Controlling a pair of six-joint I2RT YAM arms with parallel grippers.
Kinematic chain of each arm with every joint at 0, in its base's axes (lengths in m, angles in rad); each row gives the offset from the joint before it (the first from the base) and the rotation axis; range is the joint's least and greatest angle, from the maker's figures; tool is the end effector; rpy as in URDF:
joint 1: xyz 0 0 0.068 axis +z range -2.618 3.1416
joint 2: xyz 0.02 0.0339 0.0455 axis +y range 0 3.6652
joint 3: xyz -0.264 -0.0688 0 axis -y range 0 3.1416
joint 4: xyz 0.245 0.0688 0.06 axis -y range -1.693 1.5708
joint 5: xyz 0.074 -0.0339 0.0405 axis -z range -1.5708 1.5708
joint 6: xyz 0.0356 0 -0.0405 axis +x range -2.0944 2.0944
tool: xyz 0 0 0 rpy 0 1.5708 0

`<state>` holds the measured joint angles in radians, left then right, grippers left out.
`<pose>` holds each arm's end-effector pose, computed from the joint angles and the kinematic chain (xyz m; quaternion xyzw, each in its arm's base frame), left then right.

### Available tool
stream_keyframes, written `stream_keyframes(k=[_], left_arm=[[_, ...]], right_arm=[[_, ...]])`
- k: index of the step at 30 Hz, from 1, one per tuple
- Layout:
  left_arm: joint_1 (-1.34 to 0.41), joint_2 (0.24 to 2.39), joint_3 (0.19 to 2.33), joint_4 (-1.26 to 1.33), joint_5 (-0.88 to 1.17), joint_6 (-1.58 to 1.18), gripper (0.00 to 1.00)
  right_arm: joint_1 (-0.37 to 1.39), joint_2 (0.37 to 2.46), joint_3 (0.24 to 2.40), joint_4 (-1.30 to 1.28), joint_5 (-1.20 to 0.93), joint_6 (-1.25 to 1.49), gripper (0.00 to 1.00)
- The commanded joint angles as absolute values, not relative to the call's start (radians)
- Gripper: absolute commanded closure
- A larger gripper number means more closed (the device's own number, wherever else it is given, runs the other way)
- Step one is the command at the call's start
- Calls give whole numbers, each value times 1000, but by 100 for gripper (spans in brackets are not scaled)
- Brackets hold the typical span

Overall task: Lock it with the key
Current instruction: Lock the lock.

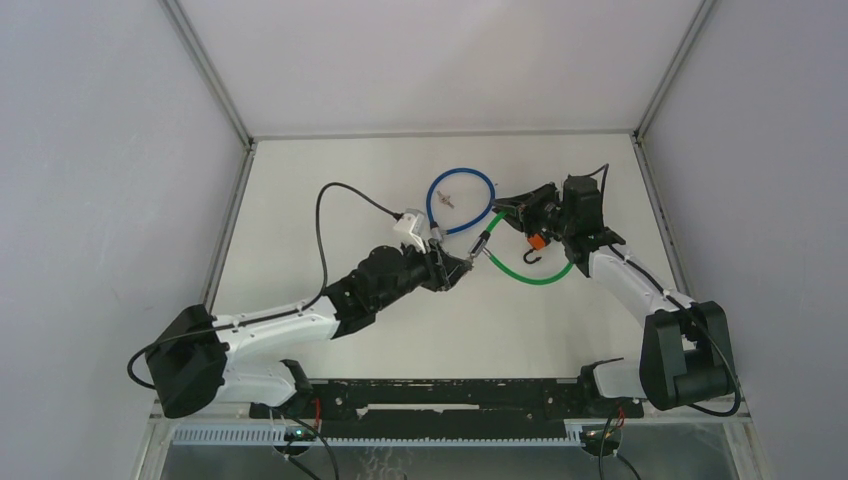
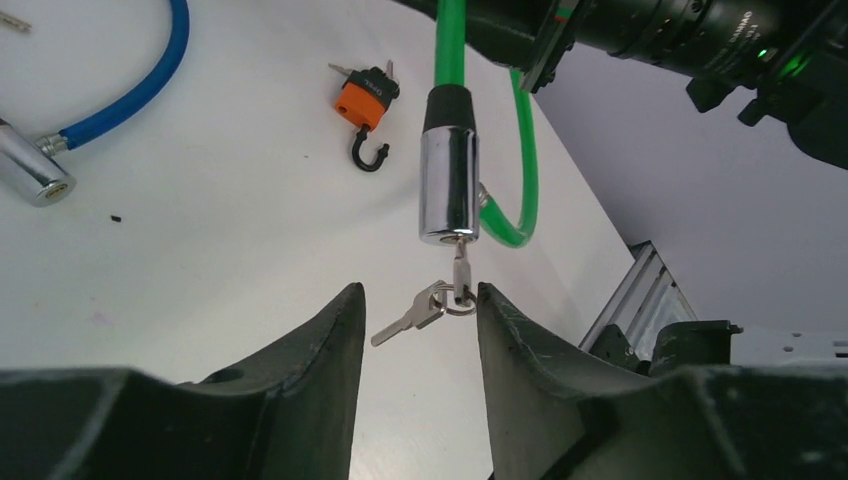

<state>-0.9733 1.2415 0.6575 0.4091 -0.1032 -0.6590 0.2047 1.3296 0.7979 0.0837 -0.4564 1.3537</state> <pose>0.1605 -0.2293 0.2592 0.0870 0.7609 -0.4405 0.4684 0.2847 0.0751 0.2515 0.3470 0.7576 0.5007 0.2344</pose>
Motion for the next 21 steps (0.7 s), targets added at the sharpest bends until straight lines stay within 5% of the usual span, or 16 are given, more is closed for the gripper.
stream_keyframes(k=[1,13,18,21], left_arm=[[-977,1258,736,442,-120,-659,56],[-982,1286,760,433,-129,-654,63],[-990,1296,783,392,-136,-639,93],[-994,1290,791,357,-157,-622,98]], right_arm=[[210,1290,856,128,-465,1383,100],[223,1297,855,137,-462,1390,100],[225,1298,856,130,-459,1390,100],[224,1299,855,123,-454,1391,100]])
